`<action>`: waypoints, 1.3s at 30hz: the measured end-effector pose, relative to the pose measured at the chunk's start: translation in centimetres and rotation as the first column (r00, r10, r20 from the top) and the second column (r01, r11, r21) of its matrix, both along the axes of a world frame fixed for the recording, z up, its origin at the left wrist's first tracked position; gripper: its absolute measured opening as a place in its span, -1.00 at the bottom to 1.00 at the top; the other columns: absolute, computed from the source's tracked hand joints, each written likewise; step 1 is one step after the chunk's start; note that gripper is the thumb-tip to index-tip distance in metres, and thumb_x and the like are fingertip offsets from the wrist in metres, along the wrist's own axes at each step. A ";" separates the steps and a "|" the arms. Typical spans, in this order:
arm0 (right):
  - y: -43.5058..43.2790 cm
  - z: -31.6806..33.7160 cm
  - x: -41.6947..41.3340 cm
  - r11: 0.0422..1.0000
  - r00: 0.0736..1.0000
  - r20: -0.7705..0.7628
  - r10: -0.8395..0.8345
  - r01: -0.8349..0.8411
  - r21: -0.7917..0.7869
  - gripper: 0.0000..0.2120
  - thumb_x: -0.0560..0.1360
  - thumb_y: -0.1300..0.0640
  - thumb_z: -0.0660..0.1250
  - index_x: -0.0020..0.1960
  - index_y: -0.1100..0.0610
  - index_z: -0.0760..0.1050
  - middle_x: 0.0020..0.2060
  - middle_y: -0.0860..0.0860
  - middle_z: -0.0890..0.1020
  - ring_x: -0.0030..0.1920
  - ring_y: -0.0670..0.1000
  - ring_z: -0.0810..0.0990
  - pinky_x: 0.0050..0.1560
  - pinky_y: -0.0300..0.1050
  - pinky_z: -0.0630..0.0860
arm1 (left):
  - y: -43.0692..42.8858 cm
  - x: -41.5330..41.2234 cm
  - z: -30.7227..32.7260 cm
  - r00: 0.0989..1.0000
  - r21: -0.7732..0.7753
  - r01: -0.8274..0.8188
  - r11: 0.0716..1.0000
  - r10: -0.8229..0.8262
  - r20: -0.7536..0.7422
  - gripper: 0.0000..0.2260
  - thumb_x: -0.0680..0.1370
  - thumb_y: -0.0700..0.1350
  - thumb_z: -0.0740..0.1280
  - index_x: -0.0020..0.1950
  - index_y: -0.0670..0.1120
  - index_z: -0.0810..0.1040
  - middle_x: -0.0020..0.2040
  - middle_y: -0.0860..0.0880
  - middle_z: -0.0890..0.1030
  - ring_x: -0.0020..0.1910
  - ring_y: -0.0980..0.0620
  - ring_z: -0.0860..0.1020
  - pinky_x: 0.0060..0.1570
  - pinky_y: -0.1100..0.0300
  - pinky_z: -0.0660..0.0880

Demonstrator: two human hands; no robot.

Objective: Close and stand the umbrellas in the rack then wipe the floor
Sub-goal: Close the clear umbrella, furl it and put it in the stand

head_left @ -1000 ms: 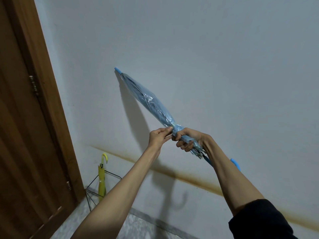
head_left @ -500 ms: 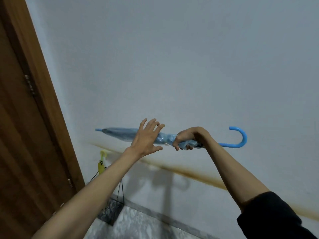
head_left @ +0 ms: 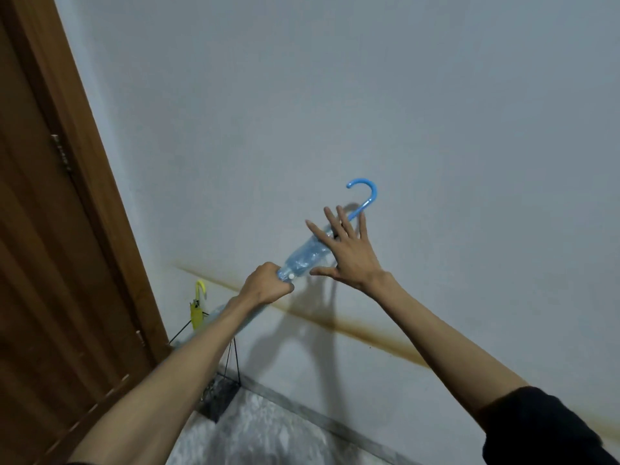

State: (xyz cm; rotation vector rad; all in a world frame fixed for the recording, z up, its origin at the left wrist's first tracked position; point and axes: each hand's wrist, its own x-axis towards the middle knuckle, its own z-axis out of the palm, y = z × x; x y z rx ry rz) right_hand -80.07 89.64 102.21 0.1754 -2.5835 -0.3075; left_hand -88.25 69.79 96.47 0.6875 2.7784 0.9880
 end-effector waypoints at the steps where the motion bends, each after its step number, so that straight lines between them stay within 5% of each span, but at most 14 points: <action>1: -0.2 -0.7 0.2 0.984 0.998 -0.047 0.045 -0.053 -0.170 -0.14 0.46 -0.33 0.25 0.59 -0.11 -0.09 0.58 0.12 -0.09 0.57 0.16 -0.18 0.47 0.37 -0.19 | -0.2 0.2 -0.4 0.998 0.050 -0.028 0.998 0.025 0.053 -0.84 0.25 -0.04 0.35 -0.40 -0.10 0.43 -0.47 0.02 0.48 -0.44 -0.05 0.48 -0.40 0.19 0.37; 3: -1.5 -2.2 0.1 0.800 0.997 -0.074 0.036 -0.074 -0.595 -0.13 0.47 0.00 0.31 0.59 -0.08 -0.17 0.58 0.08 -0.16 0.57 0.07 -0.22 0.51 0.13 -0.17 | -0.7 0.4 -1.3 0.990 0.129 -0.087 0.988 0.071 0.122 -0.82 0.20 -0.01 0.36 -0.41 -0.09 0.43 -0.48 0.00 0.50 -0.47 -0.06 0.49 -0.41 0.11 0.46; 5: -3.1 -3.3 -0.6 0.396 0.999 -0.008 0.041 -0.024 -0.918 -0.20 0.49 0.12 0.27 0.60 -0.03 -0.10 0.58 0.08 0.02 0.57 0.05 0.00 0.51 -0.02 0.03 | -1.3 0.7 -2.3 0.983 0.155 -0.123 0.980 0.098 0.157 -0.81 0.20 0.00 0.38 -0.40 -0.09 0.47 -0.46 -0.03 0.57 -0.47 -0.06 0.55 -0.37 0.05 0.55; 7: -4.8 -2.8 -1.9 -0.076 0.991 0.044 0.125 0.054 -0.996 -0.48 0.56 0.02 0.22 0.50 0.05 0.25 0.40 0.12 0.44 0.37 0.11 0.43 0.36 0.03 0.40 | -1.9 1.0 -3.0 0.977 0.149 -0.132 0.980 0.104 0.184 -0.81 0.22 0.01 0.39 -0.40 -0.09 0.49 -0.45 -0.05 0.59 -0.46 -0.05 0.58 -0.32 0.02 0.58; 8: -5.6 -2.3 -2.5 -0.218 0.986 0.058 0.158 0.092 -0.972 -0.60 0.57 -0.06 0.22 0.35 0.08 0.44 0.22 0.10 0.59 0.20 0.10 0.57 0.21 0.04 0.53 | -2.2 1.2 -3.3 0.977 0.142 -0.127 0.982 0.099 0.189 -0.82 0.24 0.00 0.40 -0.40 -0.08 0.48 -0.45 -0.04 0.60 -0.45 -0.05 0.59 -0.30 0.02 0.59; 9: -6.4 -1.9 -3.0 -0.249 0.983 0.064 0.171 0.106 -0.963 -0.65 0.57 -0.11 0.24 0.20 0.09 0.52 0.07 0.08 0.65 0.07 0.08 0.63 0.08 0.04 0.59 | -2.5 1.3 -3.7 0.976 0.134 -0.129 0.983 0.102 0.193 -0.82 0.27 -0.01 0.41 -0.41 -0.07 0.48 -0.44 -0.04 0.60 -0.43 -0.05 0.61 -0.29 0.03 0.59; 15: -10.6 -1.5 -8.0 -0.105 0.966 0.121 0.227 0.148 -0.983 -0.70 0.43 -0.08 0.42 0.01 0.10 0.48 -0.17 0.15 0.65 -0.10 0.11 0.67 -0.07 0.18 0.65 | -5.9 -1.1 -4.7 0.959 0.129 -0.159 0.979 0.123 0.254 -0.80 0.36 0.06 0.50 -0.25 -0.05 0.60 -0.28 0.02 0.67 -0.26 0.06 0.63 -0.15 0.17 0.52; 19: -13.6 -1.4 -12.7 0.033 0.968 0.111 0.225 0.106 -0.994 -0.77 0.41 -0.08 0.42 -0.11 0.04 0.46 -0.44 -0.01 0.51 -0.32 0.01 0.51 -0.13 0.03 0.57 | -8.3 -4.5 -3.1 0.968 0.217 -0.166 0.962 0.116 0.224 -0.52 0.25 0.18 0.57 0.03 -0.01 0.55 -0.08 0.04 0.64 -0.08 0.04 0.60 -0.07 0.06 0.54; 23: -16.8 -1.2 -18.2 0.034 0.963 0.111 0.244 0.106 -0.994 -0.74 0.44 -0.06 0.42 -0.01 0.06 0.46 -0.23 0.01 0.59 -0.19 0.01 0.59 -0.02 0.05 0.57 | -11.2 -10.9 -1.8 0.963 0.224 -0.160 0.961 0.101 0.251 -0.29 0.13 0.34 0.53 0.13 -0.05 0.54 0.01 -0.01 0.64 0.00 -0.02 0.60 0.05 -0.06 0.58; 26: -19.1 -0.8 -22.4 0.034 0.941 0.151 0.302 0.148 -0.988 -0.76 0.47 0.01 0.41 0.02 0.09 0.43 -0.20 0.03 0.58 -0.17 0.02 0.59 -0.04 0.01 0.57 | -13.3 -15.8 -1.5 0.968 0.164 -0.186 0.969 0.152 0.202 -0.44 0.30 0.20 0.51 0.15 -0.10 0.55 0.03 -0.03 0.63 0.01 -0.04 0.59 0.06 -0.08 0.56; 30: -21.8 0.4 -27.8 0.116 0.894 0.218 0.391 0.187 -0.975 -0.77 0.51 0.18 0.36 0.15 0.17 0.46 -0.18 -0.01 0.57 -0.19 -0.10 0.55 -0.25 -0.39 0.46 | -15.8 -21.7 -2.2 0.952 0.114 -0.255 0.960 0.228 0.205 -0.64 0.37 0.06 0.51 0.04 -0.07 0.53 0.00 -0.06 0.63 -0.02 -0.08 0.60 0.00 0.02 0.57; 34: -24.3 1.8 -34.1 0.212 0.865 0.261 0.429 0.185 -0.960 -0.78 0.58 0.05 0.28 0.13 0.15 0.56 -0.10 0.02 0.64 -0.12 -0.10 0.60 -0.08 -0.19 0.55 | -17.8 -27.4 -4.5 0.932 0.089 -0.265 0.960 0.232 0.278 -0.66 0.38 0.01 0.51 0.06 -0.08 0.53 -0.01 -0.04 0.63 -0.03 -0.05 0.59 -0.07 0.11 0.53; 39: -26.3 -0.8 -40.5 0.343 0.836 0.390 0.386 0.262 -0.902 -0.82 0.59 0.10 0.23 0.01 0.14 0.58 -0.17 0.00 0.66 -0.06 -0.02 0.67 -0.17 -0.21 0.52 | -19.0 -33.1 -9.1 0.916 0.069 -0.235 0.970 0.197 0.349 -0.52 0.35 0.03 0.53 0.17 -0.16 0.54 0.06 -0.10 0.64 0.02 -0.11 0.60 0.01 0.08 0.55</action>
